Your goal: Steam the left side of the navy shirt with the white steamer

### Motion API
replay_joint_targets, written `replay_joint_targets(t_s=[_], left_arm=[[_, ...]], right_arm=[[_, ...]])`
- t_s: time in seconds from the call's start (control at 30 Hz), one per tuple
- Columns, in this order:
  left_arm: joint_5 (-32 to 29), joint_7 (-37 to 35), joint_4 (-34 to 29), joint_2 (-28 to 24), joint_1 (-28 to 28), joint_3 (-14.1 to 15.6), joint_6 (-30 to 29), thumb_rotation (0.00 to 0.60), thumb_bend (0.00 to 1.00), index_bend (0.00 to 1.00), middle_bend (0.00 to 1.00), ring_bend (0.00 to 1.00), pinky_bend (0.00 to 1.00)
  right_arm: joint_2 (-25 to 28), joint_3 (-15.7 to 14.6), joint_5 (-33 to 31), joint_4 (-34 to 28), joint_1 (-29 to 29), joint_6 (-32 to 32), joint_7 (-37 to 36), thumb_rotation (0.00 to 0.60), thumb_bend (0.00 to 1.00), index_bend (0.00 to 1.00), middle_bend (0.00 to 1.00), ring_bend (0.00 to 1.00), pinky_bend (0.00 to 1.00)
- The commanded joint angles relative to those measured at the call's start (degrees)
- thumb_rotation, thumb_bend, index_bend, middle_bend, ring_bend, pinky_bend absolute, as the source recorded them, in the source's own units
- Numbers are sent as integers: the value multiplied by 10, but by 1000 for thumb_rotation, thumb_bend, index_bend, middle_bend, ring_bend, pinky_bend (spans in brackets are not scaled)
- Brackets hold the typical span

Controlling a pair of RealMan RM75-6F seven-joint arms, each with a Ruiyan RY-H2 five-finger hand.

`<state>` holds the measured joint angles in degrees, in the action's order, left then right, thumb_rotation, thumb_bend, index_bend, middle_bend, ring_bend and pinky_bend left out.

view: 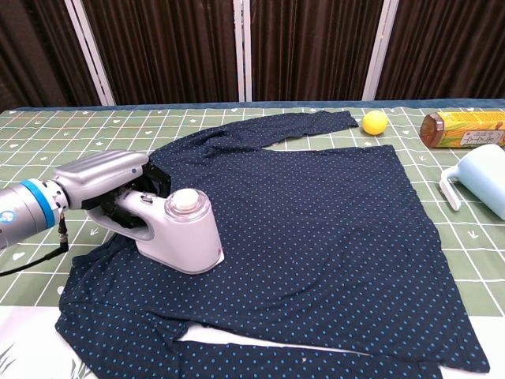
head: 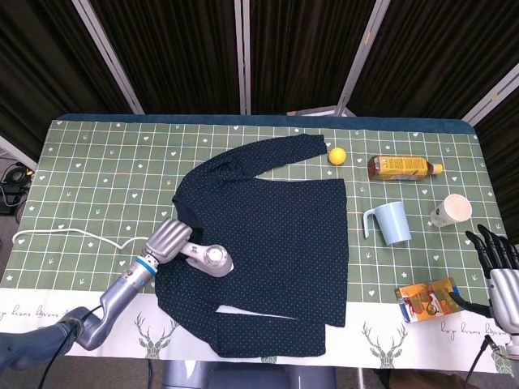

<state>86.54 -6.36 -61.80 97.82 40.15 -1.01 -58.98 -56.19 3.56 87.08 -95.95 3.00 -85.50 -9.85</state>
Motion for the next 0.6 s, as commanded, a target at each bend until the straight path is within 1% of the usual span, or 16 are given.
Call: replay_joint_targets(t_s=[0.03,0.2,0.6], left_arm=[[1,-1,-6,2,1,-1,2,600,569,919,863,769,997],[7,7,-18,7,6,-1,3,600,571,919,862,769,997],[9,52,-54,30,20,-6,18,600,571,919,863,769,997]], right_arm=[[0,0,0,0,0,0,0,600,0,0,0,0,0],[1,0,1,0,-1,-1,-2,600,0,0,0,0,0],[4,-1,3,1,-2,-3,-12,600,0,0,0,0,0]])
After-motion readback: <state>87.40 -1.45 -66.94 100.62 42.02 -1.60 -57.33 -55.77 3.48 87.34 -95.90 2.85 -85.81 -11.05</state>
